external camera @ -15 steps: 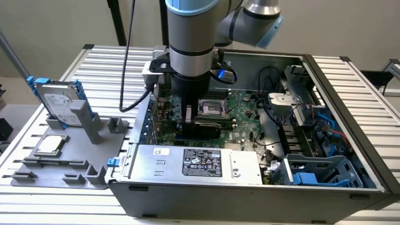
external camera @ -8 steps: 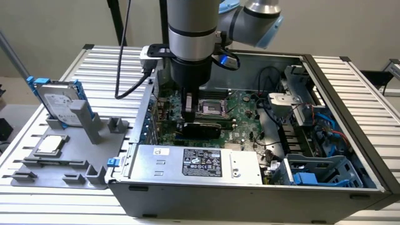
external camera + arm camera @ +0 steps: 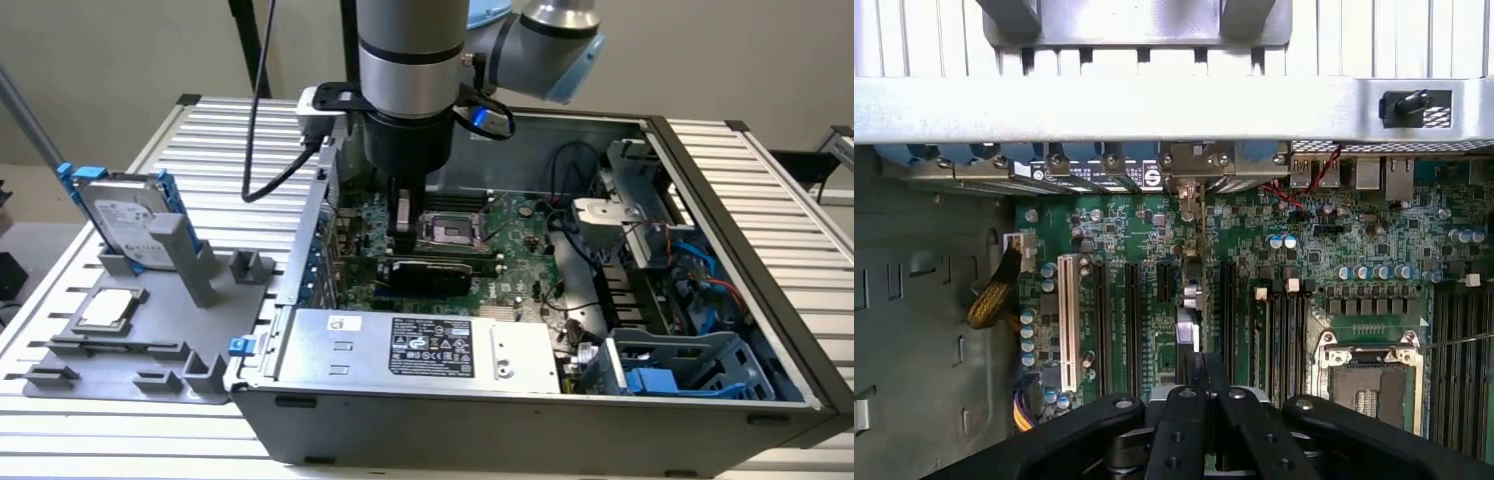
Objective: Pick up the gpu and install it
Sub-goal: 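Press down on the gpu until it lock into place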
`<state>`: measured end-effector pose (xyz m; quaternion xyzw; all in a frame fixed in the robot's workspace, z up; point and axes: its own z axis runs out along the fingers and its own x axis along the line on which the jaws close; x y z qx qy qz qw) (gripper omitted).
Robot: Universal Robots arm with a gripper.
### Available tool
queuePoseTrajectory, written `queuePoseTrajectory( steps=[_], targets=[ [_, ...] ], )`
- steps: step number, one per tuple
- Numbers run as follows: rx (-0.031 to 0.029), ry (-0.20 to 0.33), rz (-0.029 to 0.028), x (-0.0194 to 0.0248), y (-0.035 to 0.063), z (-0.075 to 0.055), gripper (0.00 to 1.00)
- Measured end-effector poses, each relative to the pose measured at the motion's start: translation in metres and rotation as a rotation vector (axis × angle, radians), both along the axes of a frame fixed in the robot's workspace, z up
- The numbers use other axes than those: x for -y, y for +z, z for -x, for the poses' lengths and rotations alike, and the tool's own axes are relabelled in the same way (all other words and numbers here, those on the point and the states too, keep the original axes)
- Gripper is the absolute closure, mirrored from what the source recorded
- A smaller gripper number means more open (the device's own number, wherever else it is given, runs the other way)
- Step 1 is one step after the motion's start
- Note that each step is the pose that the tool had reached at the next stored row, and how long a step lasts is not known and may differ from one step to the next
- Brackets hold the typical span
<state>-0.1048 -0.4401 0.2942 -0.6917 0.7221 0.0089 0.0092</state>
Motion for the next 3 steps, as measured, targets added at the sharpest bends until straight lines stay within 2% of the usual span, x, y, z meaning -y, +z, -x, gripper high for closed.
queuePoseTrajectory(
  steps=[3],
  targets=[
    [0.0000, 0.000, 0.0000, 0.0000, 0.0000, 0.0000, 0.89]
  ],
)
